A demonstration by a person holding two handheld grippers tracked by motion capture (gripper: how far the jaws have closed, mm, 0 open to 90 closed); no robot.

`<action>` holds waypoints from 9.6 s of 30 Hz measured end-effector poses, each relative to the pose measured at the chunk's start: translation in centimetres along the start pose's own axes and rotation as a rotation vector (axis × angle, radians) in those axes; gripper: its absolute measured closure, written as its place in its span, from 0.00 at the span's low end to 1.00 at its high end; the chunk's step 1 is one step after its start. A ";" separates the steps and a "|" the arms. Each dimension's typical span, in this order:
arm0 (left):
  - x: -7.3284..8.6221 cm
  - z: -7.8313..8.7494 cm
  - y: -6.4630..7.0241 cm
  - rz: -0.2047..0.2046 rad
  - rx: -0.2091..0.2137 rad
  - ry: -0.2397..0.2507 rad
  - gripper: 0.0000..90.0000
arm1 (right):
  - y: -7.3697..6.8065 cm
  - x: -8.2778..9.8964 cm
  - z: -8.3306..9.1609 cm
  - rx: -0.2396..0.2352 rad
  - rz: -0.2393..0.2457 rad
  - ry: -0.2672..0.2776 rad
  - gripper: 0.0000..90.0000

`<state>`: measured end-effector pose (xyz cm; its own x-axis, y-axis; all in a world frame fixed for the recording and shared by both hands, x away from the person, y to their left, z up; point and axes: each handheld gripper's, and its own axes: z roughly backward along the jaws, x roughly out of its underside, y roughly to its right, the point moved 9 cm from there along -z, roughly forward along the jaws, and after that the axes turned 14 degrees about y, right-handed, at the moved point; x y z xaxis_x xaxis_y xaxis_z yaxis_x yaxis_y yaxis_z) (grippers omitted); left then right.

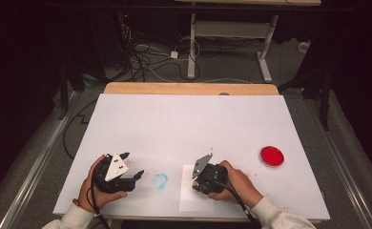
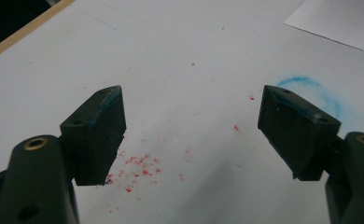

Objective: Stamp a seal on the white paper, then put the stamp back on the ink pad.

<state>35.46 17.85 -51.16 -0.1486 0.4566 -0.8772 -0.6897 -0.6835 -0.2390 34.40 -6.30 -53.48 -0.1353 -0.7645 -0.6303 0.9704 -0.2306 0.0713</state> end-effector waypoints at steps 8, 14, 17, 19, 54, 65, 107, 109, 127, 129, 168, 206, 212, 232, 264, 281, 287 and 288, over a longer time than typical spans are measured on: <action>0.3 0.1 -0.3 0.013 -0.004 0.001 0.25 | 0.1 0.0 -0.1 -0.015 -0.009 0.010 0.84; 0.3 0.1 -0.4 0.014 -0.002 0.002 0.25 | 0.1 0.0 -0.1 -0.017 -0.012 0.010 0.84; 0.3 0.1 -0.5 0.018 -0.005 0.004 0.25 | 0.1 0.0 -0.1 -0.010 -0.011 0.011 0.84; 0.3 0.0 -0.5 0.020 -0.005 0.007 0.25 | 0.1 0.0 -0.2 -0.008 -0.009 0.015 0.84; 0.1 -0.1 -0.3 0.004 -0.001 0.007 0.25 | 2.8 -0.9 6.1 0.120 -0.035 0.142 0.84; 0.0 -0.1 -0.3 -0.001 0.001 0.012 0.25 | 4.0 0.2 8.4 0.171 -0.066 0.143 0.84; 0.0 -0.1 -0.2 -0.001 -0.001 0.007 0.25 | 14.0 13.4 14.6 0.499 -0.386 -0.034 0.83; 0.0 -0.1 -0.2 -0.001 -0.002 0.007 0.25 | 14.1 13.9 14.5 0.497 -0.402 -0.040 0.83; 0.0 -0.2 -0.2 -0.001 0.001 0.003 0.25 | 14.7 15.1 14.1 0.497 -0.446 -0.057 0.83; 0.0 -0.2 -0.2 -0.002 0.000 0.001 0.25 | 14.7 15.1 14.1 0.495 -0.447 -0.054 0.83; 0.1 -0.3 -0.2 0.000 0.001 -0.006 0.24 | 14.9 9.8 17.1 0.654 -0.367 0.330 0.44; 0.0 -0.2 -0.1 -0.003 0.005 0.001 0.24 | 11.3 3.4 16.0 0.754 -0.230 0.610 0.20; 0.0 -0.2 -0.1 -0.001 0.005 0.003 0.24 | 10.7 3.2 16.0 0.760 -0.212 0.618 0.20; 0.0 -0.3 0.0 -0.004 0.008 -0.002 0.24 | 8.8 4.5 16.3 0.770 -0.176 0.617 0.21; 0.0 -0.6 0.5 -0.012 0.019 -0.006 0.24 | 6.0 9.8 14.1 0.744 -0.141 0.549 0.21; 0.2 -0.3 1.0 -0.054 0.021 -0.020 0.24 | 4.9 10.1 14.0 0.732 -0.144 0.581 0.21; 0.2 -0.4 0.9 -0.053 0.020 -0.024 0.24 | 5.0 10.1 14.0 0.734 -0.136 0.579 0.21; 0.2 -0.4 0.9 -0.053 0.020 -0.024 0.24 | 5.0 10.1 14.1 0.737 -0.137 0.581 0.21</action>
<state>35.05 17.10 -51.74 -0.1282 0.5055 -0.8533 -0.7113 -0.6464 -0.2761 35.10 -23.64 -48.62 0.0740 -0.3292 -0.9414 0.5563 -0.7698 0.3129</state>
